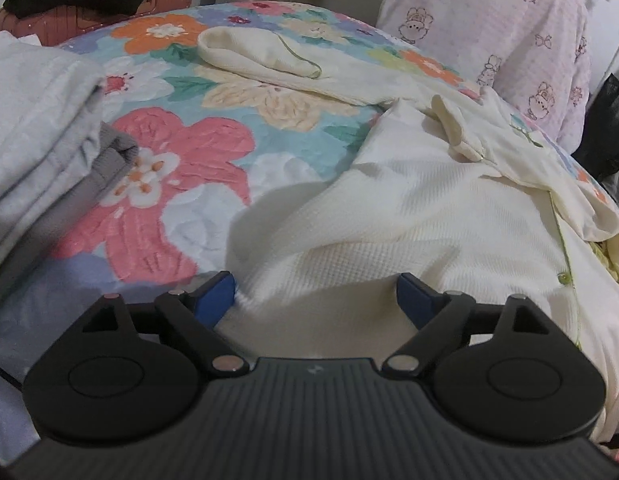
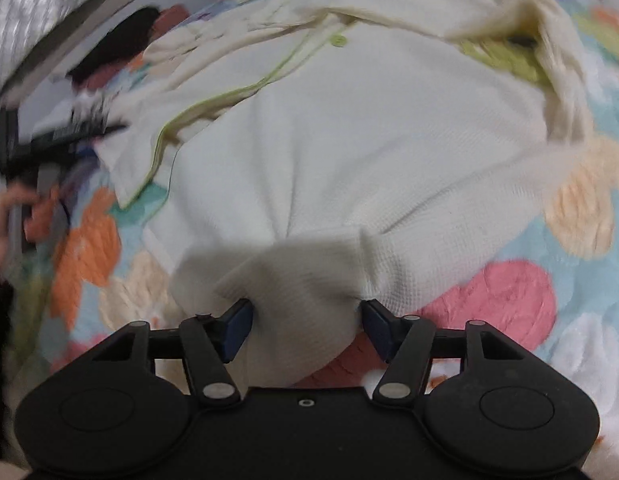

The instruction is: Fold clothes

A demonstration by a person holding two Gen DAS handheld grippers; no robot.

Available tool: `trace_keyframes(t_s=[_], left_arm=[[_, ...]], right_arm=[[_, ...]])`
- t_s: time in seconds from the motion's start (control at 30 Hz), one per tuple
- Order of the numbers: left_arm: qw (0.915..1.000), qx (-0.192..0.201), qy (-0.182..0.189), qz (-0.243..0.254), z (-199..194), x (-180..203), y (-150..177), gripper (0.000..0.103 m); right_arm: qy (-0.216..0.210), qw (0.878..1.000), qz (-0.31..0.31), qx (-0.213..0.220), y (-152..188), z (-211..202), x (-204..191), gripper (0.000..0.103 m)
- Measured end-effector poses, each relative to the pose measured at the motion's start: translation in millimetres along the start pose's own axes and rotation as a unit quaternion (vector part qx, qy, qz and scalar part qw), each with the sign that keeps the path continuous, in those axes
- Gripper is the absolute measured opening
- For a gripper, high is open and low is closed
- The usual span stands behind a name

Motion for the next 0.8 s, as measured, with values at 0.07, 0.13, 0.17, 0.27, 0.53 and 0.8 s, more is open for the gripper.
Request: trace_keyframes(t_s=[0.07,0.13,0.17,0.27,0.53,0.8], left_arm=[[0.9998,-0.014,0.014,0.003,-2.5,5.8,-1.7,0.008],[0.9993,-0.023,0.024,-0.016,-12.0,7.9,-6.1,0.007],[0.9993,-0.019,0.025,-0.022,-23.4,8.4,-10.9,0.007],[0.9957,-0.009,0.064,-0.067,-74.0,3.3,-30.3,0.007],[0.9854,-0.118,0.03,-0.119,-61.5,-11.9,-1.6,0.008],[0.9898,-0.117,-0.008,-0.081,-72.8,4.7,5.3,0.01]], right_arm=[[0.011,0.999,-0.028,0.014,1.7,-9.0,-5.1,0.012],[-0.017,0.999,-0.005,0.038,-2.1,-25.7,2.7,0.011],[-0.04,0.998,0.021,0.052,-4.1,-39.2,10.0,0.011],[-0.105,0.986,0.091,0.093,-5.9,-85.4,30.2,0.011],[-0.073,0.988,0.123,0.052,9.6,-86.2,50.8,0.01],[-0.03,0.998,0.055,0.001,23.9,-73.2,18.5,0.01]])
Point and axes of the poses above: each gripper's, at about its wrist camera, not at the fingertips, and z roughly the way its jaws point, x to its right, y to its underside, the point moved 2 cm from there along z, roughly the way its jaws point, and after that the axes turned 3 degrees about y, right-handed, at the moved point
